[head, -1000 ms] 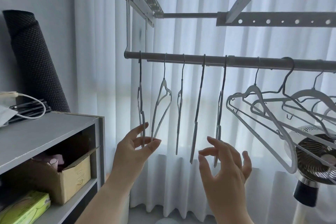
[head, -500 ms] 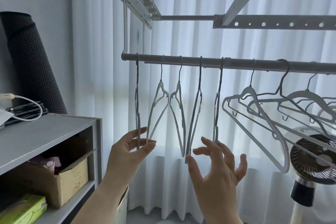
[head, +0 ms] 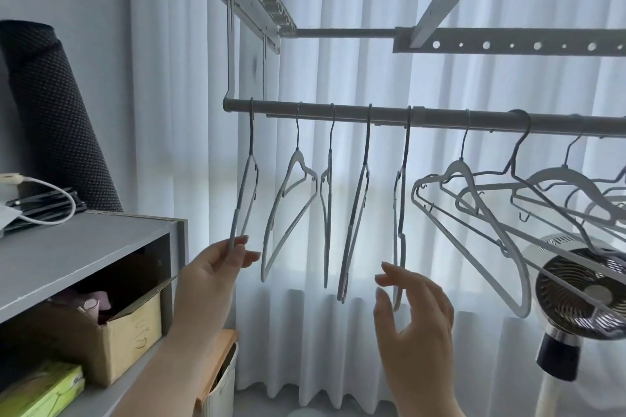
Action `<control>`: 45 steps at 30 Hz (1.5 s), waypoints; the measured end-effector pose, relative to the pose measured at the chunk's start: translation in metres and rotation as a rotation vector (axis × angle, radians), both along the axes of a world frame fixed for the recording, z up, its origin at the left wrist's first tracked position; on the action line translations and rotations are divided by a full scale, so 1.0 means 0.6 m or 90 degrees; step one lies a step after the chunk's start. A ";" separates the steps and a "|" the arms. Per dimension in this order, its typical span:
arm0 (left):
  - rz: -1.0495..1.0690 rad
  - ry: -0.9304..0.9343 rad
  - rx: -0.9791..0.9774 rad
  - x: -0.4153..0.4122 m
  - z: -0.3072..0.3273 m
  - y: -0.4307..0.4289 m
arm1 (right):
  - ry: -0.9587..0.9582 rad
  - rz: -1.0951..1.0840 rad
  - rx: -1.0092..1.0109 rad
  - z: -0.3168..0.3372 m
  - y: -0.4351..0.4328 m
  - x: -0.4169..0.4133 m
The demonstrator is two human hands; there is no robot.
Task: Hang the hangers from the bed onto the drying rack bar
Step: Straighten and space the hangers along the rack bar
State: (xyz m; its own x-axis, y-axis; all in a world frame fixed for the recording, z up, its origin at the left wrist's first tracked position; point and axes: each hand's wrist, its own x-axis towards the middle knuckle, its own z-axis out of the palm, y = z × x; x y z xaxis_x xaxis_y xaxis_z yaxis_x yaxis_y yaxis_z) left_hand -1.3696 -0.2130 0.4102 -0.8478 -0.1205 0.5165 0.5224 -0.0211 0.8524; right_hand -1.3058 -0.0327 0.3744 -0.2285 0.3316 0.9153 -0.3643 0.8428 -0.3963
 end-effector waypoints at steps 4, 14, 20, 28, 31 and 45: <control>0.034 0.011 0.005 0.001 -0.001 -0.007 | 0.004 -0.002 -0.011 0.001 0.018 0.008; 0.088 0.013 -0.003 0.015 0.002 -0.009 | 0.012 -0.019 -0.005 0.001 0.033 0.014; 0.257 0.179 -0.055 0.047 0.008 -0.004 | 0.015 -0.052 0.033 0.003 0.035 0.023; 0.165 0.301 -0.110 0.084 -0.002 0.051 | 0.069 -0.057 0.025 0.008 0.050 0.052; 0.149 0.264 -0.106 0.082 -0.008 0.068 | 0.134 -0.086 0.023 0.012 0.078 0.077; 0.108 0.188 -0.130 0.075 -0.018 0.106 | -0.096 -0.100 -0.181 0.027 0.159 0.101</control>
State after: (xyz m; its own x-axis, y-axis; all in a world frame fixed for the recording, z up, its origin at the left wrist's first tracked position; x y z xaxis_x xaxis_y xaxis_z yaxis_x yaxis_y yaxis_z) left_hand -1.3247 -0.1495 0.3993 -0.6359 -0.1152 0.7631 0.7273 0.2412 0.6425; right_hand -1.2455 0.0627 0.3908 -0.2809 0.6103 0.7407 -0.1586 0.7317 -0.6629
